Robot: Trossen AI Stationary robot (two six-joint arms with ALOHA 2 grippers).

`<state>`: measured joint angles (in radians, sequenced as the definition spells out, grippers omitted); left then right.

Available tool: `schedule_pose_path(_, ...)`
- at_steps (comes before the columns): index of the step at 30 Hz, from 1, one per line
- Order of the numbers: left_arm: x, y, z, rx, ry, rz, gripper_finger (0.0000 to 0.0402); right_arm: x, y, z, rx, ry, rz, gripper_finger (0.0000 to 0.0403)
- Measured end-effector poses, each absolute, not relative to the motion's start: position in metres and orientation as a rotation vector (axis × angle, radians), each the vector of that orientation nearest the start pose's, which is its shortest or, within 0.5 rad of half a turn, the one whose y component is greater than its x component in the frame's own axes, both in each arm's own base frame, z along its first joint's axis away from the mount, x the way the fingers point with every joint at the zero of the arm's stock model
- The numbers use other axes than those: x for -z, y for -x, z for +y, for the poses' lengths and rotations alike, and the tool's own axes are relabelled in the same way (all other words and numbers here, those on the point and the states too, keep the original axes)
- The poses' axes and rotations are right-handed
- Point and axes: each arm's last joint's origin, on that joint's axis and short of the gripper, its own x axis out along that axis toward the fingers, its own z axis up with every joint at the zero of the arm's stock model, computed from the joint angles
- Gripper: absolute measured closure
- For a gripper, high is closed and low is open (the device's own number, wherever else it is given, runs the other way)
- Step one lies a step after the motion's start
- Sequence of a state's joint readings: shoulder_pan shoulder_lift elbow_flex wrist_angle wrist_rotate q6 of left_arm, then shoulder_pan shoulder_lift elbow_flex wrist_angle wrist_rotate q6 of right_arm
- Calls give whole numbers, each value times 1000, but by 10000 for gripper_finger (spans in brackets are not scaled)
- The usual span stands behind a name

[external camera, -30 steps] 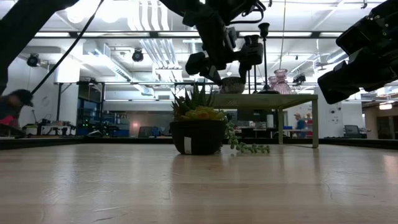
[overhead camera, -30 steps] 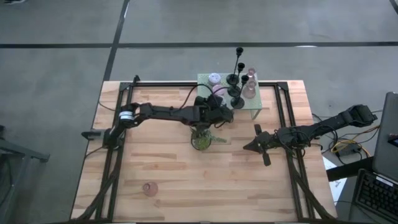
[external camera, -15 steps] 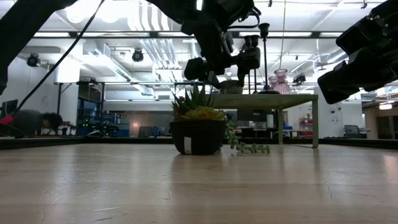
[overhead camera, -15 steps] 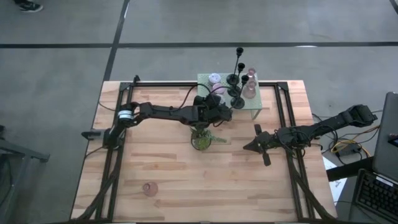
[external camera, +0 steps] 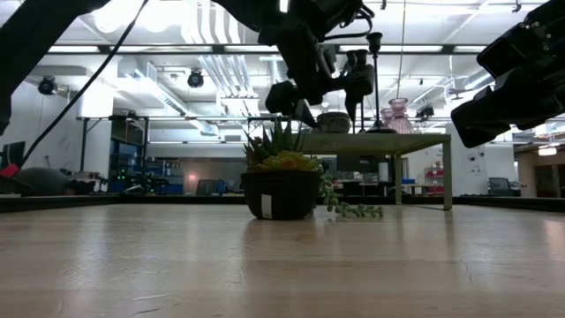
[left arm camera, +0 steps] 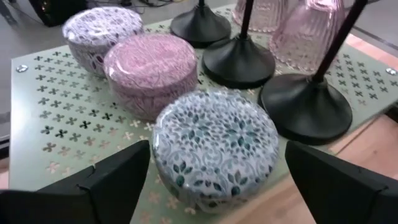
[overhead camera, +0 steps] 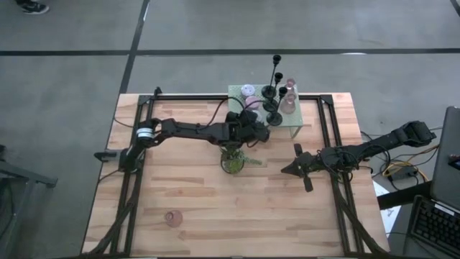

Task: Pick & Place candle stick holders
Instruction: Put the gray scented candle on the shelf, then put the glass candle holder on the shelf

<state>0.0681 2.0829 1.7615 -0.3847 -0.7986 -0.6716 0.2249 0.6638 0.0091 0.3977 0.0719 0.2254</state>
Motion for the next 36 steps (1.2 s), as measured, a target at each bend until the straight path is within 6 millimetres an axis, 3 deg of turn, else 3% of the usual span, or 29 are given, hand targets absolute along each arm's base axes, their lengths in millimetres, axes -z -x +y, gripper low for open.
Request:
schedule_pose_path(8,-276,-458,42,-945,373,364,23,-140,-133,28,-123,-186,271,394)
schedule_pose_path(17,-297,-441,14,-788,395,469,23,-140,-133,28,-122,-185,271,394)
schedule_pose_path(26,-301,-416,-23,-674,456,690,23,-140,-133,28,-123,-186,269,394)
schedule_pose_path(36,-287,-383,-79,-636,563,1007,23,-140,-133,28,-123,-185,271,394)
